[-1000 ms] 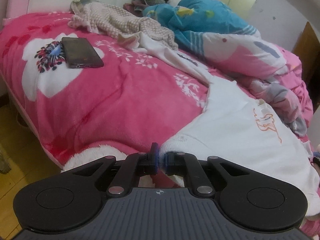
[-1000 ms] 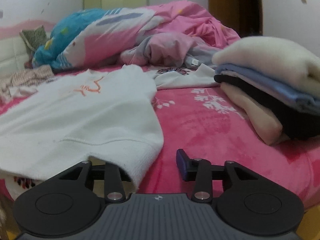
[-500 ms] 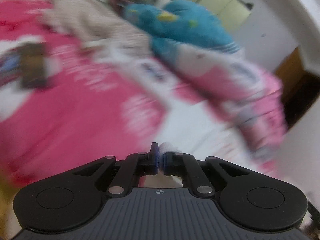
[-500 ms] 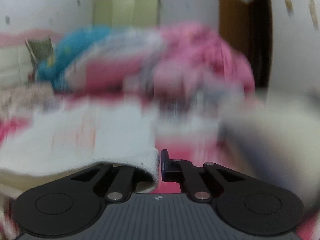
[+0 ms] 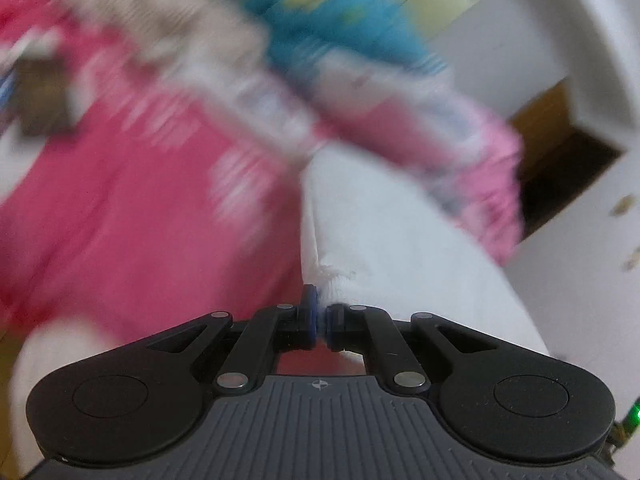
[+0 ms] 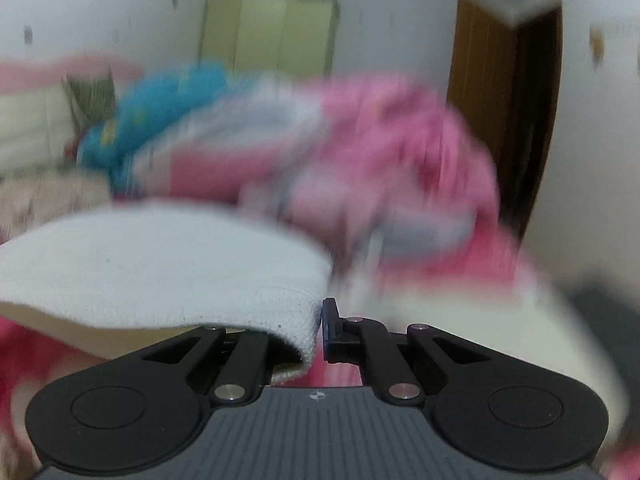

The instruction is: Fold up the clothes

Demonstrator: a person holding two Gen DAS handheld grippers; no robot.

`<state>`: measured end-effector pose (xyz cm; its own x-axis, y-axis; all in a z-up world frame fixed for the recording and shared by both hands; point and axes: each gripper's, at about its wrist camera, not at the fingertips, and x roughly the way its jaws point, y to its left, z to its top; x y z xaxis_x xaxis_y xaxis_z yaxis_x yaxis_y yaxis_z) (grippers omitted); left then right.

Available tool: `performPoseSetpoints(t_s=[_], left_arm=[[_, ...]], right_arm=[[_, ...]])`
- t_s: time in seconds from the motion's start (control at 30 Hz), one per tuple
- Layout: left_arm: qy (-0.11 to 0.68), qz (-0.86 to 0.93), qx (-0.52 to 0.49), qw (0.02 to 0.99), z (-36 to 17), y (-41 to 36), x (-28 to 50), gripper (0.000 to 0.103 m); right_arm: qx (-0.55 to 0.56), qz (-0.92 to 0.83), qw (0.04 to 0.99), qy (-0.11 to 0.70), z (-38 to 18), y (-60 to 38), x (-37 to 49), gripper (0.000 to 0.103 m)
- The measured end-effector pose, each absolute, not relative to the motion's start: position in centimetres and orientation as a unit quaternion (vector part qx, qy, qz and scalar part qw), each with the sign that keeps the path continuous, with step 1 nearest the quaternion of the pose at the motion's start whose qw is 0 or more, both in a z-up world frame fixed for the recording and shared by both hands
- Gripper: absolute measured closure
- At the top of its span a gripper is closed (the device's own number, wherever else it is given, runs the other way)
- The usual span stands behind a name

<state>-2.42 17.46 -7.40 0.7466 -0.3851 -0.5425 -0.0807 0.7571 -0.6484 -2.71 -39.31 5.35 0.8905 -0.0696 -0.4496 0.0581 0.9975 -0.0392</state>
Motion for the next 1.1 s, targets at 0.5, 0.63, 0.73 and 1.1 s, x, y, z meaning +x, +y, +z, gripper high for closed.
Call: performPoseSetpoints(t_s=[0.5, 0.63, 0.73, 1.1], left_arm=[[0.393, -0.062, -0.229, 0.889, -11.5, 16.6, -4.7, 0.099], [0.409, -0.079, -0.206, 0.885, -11.3, 16.8, -5.4, 0.086], [0.407, -0.088, -0.194, 0.888, -10.3, 17.3, -6.1, 0.081], [0.374, -0.047, -0.149, 0.914, -6.8, 19.2, -8.3, 0.076]], right_arm=[[-0.012, -0.040, 0.939, 0.341, -9.4, -37.8, -10.5, 0.096], [-0.037, -0.041, 0.941, 0.332, -9.8, -37.2, -11.8, 0.071], [-0.070, -0.034, 0.941, 0.330, -9.4, -36.9, -13.3, 0.056], [-0.016, 0.025, 0.954, 0.300, -4.4, -40.7, -16.3, 0.056]])
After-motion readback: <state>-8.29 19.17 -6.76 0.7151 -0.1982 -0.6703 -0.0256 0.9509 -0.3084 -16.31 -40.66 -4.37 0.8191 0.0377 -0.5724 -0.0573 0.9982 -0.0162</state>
